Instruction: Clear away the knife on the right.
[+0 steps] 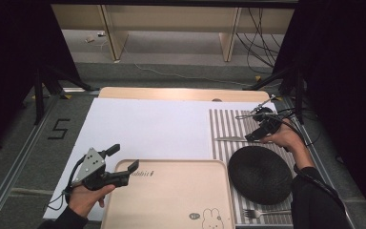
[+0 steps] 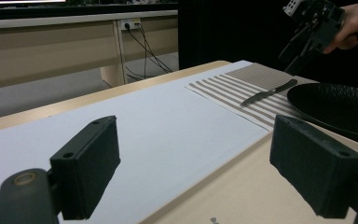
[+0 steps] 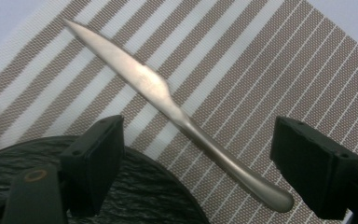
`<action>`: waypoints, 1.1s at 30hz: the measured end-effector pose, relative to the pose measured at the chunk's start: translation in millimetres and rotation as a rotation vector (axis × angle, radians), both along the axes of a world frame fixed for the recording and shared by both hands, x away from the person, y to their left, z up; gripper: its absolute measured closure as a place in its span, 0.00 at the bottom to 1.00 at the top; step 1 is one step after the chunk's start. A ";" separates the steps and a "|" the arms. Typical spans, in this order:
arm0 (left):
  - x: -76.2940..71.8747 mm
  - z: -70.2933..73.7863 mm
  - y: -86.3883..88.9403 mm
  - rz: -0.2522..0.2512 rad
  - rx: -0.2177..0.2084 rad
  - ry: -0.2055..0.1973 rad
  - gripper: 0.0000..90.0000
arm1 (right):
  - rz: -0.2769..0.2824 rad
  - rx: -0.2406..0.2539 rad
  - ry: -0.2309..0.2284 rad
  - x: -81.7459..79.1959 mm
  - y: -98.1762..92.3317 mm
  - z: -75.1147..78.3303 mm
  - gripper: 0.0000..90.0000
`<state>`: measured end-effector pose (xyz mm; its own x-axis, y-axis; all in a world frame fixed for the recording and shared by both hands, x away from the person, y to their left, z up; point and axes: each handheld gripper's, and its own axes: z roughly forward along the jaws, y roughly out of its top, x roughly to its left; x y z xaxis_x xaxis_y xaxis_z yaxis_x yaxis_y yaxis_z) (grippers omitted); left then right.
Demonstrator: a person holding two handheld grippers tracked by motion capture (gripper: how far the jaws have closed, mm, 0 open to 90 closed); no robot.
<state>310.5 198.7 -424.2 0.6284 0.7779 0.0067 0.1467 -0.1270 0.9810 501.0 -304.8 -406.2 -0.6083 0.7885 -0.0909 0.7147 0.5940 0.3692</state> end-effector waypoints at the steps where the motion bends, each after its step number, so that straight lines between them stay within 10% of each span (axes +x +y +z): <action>1: 0.2 0.0 0.1 0.001 0.002 -0.001 0.17 | -0.002 -0.009 0.004 1.8 -0.2 -1.1 0.22; 33: -0.6 0.0 -1.3 0.003 0.003 -0.008 0.17 | 0.033 -0.197 0.132 30.7 9.7 -33.6 0.31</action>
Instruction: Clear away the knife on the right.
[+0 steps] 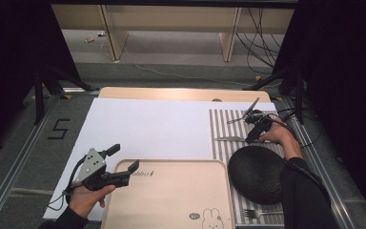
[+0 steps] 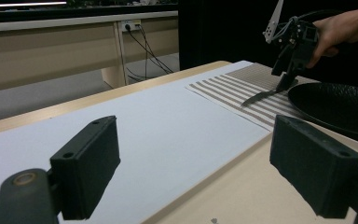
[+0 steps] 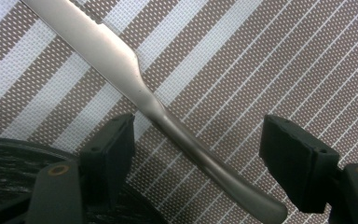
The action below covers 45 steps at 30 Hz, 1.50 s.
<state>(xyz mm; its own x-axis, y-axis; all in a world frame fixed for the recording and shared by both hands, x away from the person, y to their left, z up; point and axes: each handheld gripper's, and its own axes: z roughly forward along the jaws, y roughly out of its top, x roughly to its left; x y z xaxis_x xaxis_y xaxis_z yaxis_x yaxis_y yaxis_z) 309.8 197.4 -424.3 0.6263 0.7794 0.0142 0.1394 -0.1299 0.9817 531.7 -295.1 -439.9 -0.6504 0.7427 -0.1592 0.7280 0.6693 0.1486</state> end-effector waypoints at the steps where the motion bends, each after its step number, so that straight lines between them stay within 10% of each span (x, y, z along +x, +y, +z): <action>1: 0.1 0.1 0.2 0.001 0.000 -0.001 0.17 | 0.000 0.000 0.000 0.0 0.0 0.0 0.31; 45: -0.5 0.2 -0.2 -0.001 0.002 -0.006 0.17 | 0.071 -0.037 0.078 3.0 4.7 -10.0 0.64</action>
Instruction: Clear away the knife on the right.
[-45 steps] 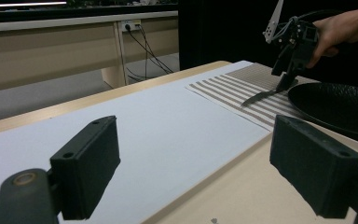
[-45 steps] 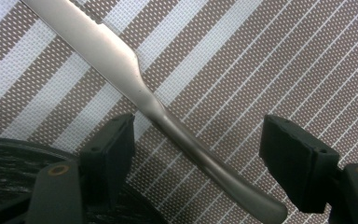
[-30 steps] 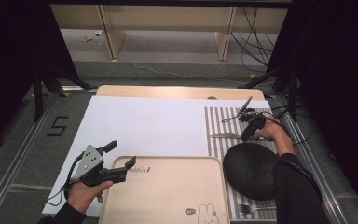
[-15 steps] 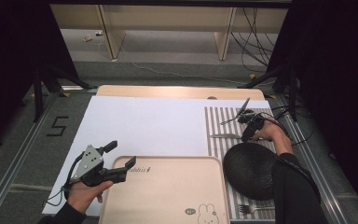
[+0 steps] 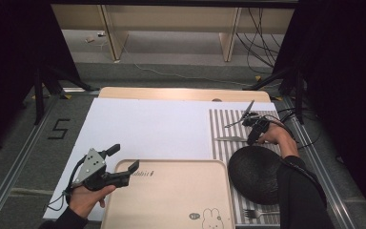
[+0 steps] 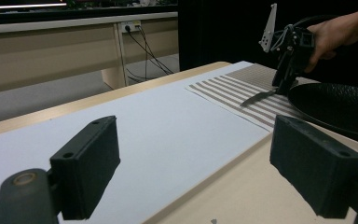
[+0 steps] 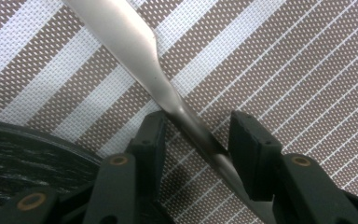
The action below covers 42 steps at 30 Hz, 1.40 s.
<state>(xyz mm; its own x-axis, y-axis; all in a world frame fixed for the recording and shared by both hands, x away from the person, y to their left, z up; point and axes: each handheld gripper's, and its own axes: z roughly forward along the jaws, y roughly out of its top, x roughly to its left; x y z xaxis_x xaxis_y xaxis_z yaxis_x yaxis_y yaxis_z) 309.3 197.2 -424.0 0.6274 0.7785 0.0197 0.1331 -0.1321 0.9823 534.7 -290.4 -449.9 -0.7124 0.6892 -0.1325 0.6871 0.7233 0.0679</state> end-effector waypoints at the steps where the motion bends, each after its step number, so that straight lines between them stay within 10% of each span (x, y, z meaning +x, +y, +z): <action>1: 0.1 0.1 0.0 0.000 0.001 -0.001 0.17 | -0.007 0.004 0.010 -0.6 1.1 0.4 0.68; 26: 0.3 -0.1 -0.4 -0.002 0.000 -0.001 0.17 | 0.101 -0.011 0.010 -7.1 6.7 1.1 0.89; 42: 0.1 -0.3 -0.6 -0.002 0.001 0.000 0.17 | 0.136 -0.046 -0.158 -5.7 4.5 37.7 0.89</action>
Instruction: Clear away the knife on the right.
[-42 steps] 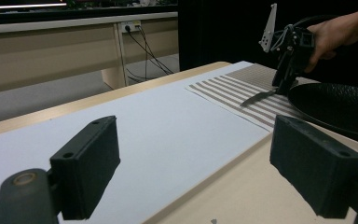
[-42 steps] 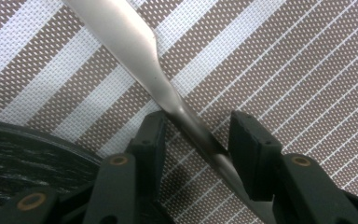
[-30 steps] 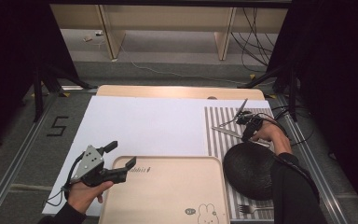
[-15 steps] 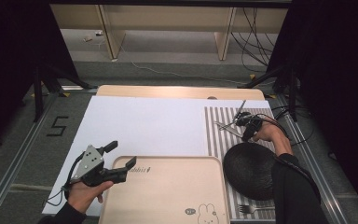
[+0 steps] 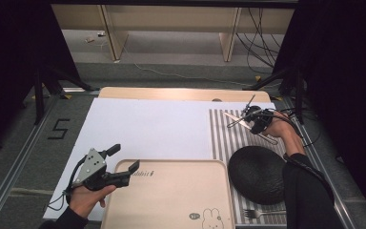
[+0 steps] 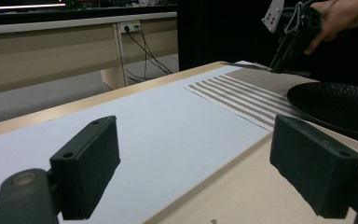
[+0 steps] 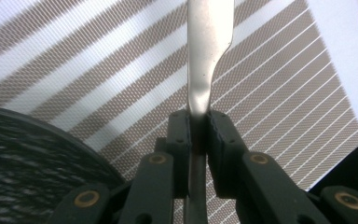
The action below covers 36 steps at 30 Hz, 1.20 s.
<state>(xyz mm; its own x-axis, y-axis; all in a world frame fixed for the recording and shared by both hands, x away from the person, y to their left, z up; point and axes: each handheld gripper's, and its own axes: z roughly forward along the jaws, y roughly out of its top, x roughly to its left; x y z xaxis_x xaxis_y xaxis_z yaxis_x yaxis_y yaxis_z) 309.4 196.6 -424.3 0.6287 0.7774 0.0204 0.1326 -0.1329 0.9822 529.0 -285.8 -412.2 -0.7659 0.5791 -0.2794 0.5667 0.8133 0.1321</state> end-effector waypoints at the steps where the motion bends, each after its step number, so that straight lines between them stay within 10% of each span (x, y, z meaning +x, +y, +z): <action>1: 0.1 0.0 0.1 0.000 0.000 -0.001 0.17 | 0.003 0.011 -0.008 -1.2 0.5 2.9 0.89; 36: 0.4 0.1 -0.1 0.005 0.002 0.000 0.17 | 0.102 0.391 -0.032 -74.3 50.8 63.3 0.89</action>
